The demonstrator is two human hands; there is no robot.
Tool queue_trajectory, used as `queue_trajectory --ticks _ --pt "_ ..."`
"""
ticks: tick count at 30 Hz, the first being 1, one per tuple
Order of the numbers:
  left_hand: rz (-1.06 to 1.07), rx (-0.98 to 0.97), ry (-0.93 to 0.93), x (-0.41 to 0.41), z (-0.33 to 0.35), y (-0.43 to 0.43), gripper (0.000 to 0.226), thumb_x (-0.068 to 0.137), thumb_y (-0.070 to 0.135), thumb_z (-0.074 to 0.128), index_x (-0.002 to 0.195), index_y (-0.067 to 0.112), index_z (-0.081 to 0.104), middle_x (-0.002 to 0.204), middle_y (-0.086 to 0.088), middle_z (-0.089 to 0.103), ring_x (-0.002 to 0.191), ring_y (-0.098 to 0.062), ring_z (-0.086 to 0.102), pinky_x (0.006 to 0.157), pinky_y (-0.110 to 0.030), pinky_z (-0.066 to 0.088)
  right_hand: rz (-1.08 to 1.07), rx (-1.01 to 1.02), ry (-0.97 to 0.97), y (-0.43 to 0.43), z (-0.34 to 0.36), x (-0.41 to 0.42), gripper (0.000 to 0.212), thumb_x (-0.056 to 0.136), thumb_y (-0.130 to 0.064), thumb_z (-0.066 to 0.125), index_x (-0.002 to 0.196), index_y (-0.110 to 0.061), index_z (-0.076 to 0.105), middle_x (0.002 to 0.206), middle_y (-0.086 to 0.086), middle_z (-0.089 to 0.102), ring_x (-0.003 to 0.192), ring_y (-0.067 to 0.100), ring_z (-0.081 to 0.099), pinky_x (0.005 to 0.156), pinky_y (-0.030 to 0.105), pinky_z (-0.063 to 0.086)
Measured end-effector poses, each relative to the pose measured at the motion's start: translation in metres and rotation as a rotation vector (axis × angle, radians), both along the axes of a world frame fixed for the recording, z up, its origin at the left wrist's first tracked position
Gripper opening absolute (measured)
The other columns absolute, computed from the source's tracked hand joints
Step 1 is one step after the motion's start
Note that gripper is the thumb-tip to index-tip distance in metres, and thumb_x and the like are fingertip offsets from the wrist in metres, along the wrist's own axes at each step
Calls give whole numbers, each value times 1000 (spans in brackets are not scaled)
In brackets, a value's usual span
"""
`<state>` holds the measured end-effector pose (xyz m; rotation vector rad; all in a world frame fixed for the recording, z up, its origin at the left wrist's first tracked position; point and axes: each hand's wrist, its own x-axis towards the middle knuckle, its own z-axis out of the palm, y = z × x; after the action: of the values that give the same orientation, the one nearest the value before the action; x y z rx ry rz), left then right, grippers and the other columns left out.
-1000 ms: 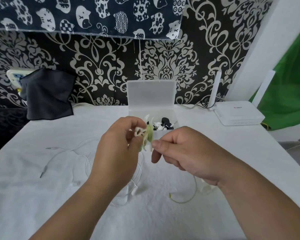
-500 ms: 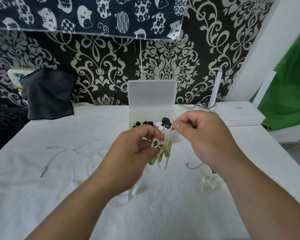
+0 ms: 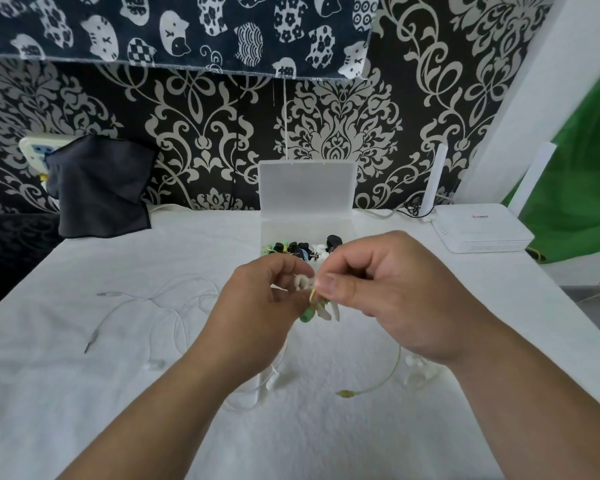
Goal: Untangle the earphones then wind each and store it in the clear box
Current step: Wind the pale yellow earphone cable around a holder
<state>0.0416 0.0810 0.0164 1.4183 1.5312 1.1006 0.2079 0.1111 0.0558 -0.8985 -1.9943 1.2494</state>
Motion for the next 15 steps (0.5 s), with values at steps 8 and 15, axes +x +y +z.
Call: queue_trajectory --ticks 8,15 --pt "-37 -11 7 -1 -1 -1 17 87 1 67 93 18 70 77 -12 70 47 -8 54 47 -15 39 4 -116 4 -1 1 1 15 92 1 62 79 0 71 42 -18 52 43 -4 51 48 4 36" --pt "-201 -9 -46 2 -2 -4 23 92 -6 61 92 17 66 68 4 67 60 -11 61 63 -20 47 -478 -92 77 15 -12 7 17 95 -13 63 81 -11 72 40 -21 48 41 -3 49 58 21 29"
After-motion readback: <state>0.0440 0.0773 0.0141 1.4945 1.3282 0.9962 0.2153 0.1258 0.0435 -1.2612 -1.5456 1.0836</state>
